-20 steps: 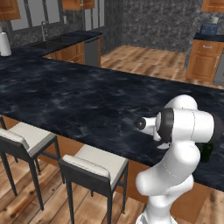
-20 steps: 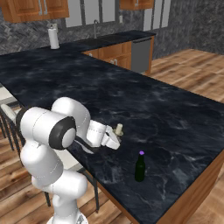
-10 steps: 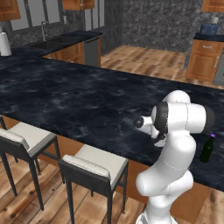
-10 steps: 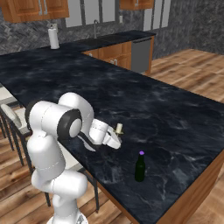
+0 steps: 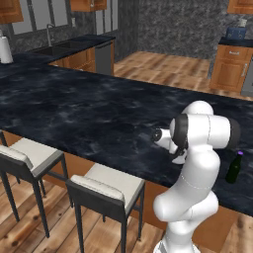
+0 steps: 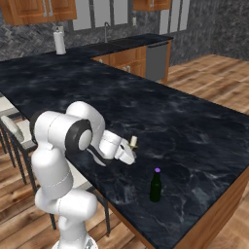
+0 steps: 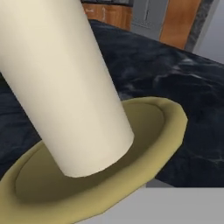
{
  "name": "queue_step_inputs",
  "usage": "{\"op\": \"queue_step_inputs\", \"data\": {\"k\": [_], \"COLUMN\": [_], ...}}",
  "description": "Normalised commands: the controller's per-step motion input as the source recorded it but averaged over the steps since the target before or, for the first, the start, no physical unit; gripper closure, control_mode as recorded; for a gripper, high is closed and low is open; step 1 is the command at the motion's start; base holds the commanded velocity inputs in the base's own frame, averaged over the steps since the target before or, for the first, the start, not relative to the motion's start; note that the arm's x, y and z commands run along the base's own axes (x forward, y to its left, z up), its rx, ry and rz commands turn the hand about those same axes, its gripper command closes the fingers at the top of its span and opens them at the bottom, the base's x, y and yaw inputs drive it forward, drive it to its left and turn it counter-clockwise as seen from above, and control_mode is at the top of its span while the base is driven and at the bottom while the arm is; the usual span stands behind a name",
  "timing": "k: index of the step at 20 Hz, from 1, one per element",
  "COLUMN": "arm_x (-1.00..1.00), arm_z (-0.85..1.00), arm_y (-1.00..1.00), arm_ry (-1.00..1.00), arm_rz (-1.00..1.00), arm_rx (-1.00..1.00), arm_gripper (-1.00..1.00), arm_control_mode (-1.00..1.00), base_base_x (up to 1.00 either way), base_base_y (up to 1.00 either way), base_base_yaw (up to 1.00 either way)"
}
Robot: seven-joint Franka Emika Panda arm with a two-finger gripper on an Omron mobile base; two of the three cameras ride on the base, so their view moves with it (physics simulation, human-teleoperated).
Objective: Get the candle and the beer from the cabinet and move them to the dining counter.
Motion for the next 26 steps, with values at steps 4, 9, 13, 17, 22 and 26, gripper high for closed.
{"op": "queue_step_inputs", "data": {"k": [4,9,13,17,22,26], "arm_x": [-0.57,-0.44,-0.44,-0.46,-0.41,-0.35], "arm_z": [-0.66,-0.63,-0.68,-0.74,-0.8,-0.82], "arm_y": [0.04,0.15,0.25,0.3,0.35,0.33], "arm_ry": [-0.32,-0.33,-0.32,-0.29,-0.21,-0.18], "arm_rz": [-0.16,-0.17,-0.18,-0.19,-0.19,-0.19], "arm_rx": [0.0,0.0,0.0,0.0,0.0,-0.03], "arm_gripper": [1.0,1.0,1.0,1.0,1.0,1.0], "arm_control_mode": [-1.0,-1.0,-1.0,-1.0,-1.0,-1.0], "base_base_x": [0.0,0.0,0.0,0.0,0.0,0.0], "base_base_y": [0.0,0.0,0.0,0.0,0.0,0.0], "base_base_yaw": [0.0,0.0,0.0,0.0,0.0,0.0]}}
